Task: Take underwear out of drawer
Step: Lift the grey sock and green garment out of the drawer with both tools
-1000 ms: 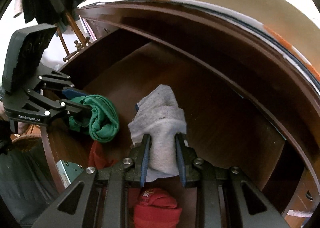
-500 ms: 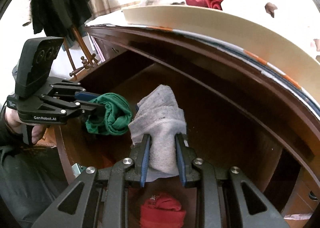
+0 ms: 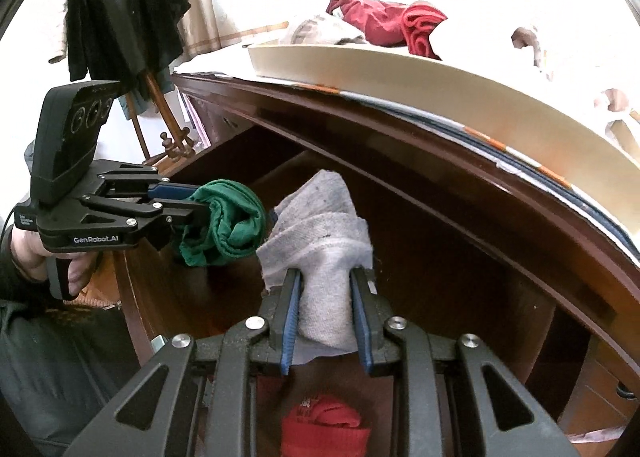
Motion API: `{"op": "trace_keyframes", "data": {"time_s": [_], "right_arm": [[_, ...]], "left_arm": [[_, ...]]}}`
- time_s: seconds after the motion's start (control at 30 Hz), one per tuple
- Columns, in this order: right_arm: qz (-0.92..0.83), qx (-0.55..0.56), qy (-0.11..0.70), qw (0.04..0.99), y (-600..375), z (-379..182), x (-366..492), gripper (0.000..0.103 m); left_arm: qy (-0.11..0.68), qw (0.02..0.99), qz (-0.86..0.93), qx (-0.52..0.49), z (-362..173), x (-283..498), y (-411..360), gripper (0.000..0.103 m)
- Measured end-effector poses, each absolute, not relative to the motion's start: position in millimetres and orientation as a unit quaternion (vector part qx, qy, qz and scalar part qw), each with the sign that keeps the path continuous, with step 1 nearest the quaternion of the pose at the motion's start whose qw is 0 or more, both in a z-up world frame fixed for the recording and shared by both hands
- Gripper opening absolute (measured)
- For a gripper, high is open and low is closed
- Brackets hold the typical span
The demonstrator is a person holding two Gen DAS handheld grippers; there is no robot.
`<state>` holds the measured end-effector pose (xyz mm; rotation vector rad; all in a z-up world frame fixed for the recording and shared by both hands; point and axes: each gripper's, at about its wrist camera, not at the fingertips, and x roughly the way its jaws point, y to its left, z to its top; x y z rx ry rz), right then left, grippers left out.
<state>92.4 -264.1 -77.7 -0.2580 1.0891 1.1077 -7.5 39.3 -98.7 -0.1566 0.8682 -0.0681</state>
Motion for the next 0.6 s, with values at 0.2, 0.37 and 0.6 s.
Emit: {"op": "trace_keyframes", "data": {"time_s": [0.2, 0.37, 0.6], "right_arm": [[0.495, -0.108, 0.474, 0.720, -275.0, -66.4, 90.4, 0.027], [0.494, -0.096, 0.450, 0.737, -283.8, -54.7, 84.2, 0.027], [0.493, -0.083, 0.418, 0.758, -291.5, -41.8, 75.8, 0.027]], "left_arm": [[0.403, 0.913, -0.021, -0.060, -91.6, -11.5, 36.8, 0.019], [0.387, 0.921, -0.009, -0.048, -84.3, -15.3, 34.9, 0.018], [0.365, 0.930, -0.001, -0.040, -74.4, -20.6, 32.8, 0.018]]}}
